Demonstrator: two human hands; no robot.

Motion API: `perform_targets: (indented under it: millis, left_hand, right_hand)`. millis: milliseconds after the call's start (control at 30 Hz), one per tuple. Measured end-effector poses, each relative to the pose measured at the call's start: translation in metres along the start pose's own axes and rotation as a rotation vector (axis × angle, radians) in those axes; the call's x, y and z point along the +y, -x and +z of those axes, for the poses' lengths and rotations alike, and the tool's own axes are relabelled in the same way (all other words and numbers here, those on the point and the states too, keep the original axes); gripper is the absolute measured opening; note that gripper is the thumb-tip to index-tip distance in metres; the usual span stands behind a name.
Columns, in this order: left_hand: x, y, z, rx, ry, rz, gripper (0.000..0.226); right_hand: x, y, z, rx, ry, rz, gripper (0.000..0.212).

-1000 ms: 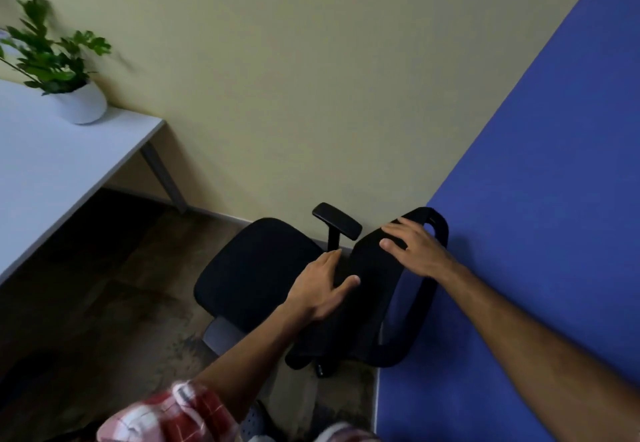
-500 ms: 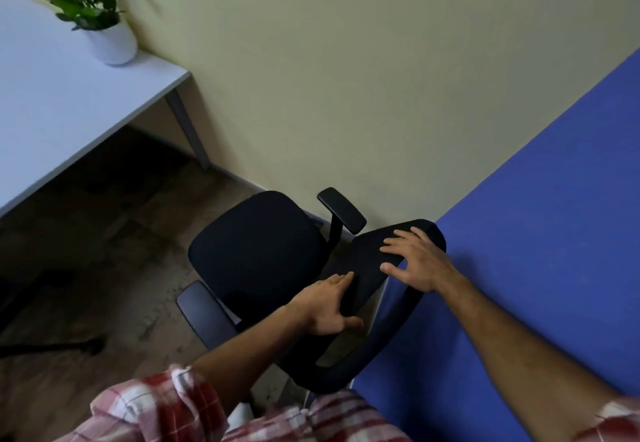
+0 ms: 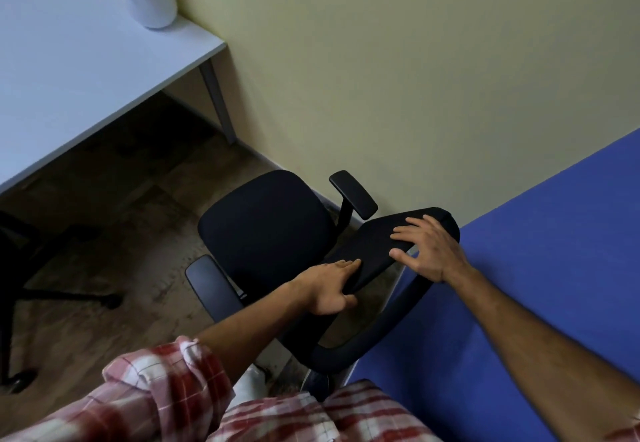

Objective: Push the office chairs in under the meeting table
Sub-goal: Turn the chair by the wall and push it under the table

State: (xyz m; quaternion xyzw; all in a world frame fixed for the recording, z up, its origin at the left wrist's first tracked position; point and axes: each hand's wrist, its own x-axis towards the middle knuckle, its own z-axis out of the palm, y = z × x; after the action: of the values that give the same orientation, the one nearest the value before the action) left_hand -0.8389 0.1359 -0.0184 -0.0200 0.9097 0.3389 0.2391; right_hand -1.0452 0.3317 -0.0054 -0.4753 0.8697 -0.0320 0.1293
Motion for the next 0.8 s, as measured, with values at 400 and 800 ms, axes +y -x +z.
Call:
perform_targets:
  millis: [400,800]
  left_hand:
    - [-0.097,0.038,-0.054,0.016,0.111,-0.084,0.088]
    - [-0.214,0.074,-0.128,0.050,0.186,-0.187,0.086]
  right_hand:
    - [-0.083,-0.090,-0.001,0.007,-0.056,-0.028,0.073]
    - [-0.170,-0.210,-0.002,-0.031,-0.075,-0.061,0.076]
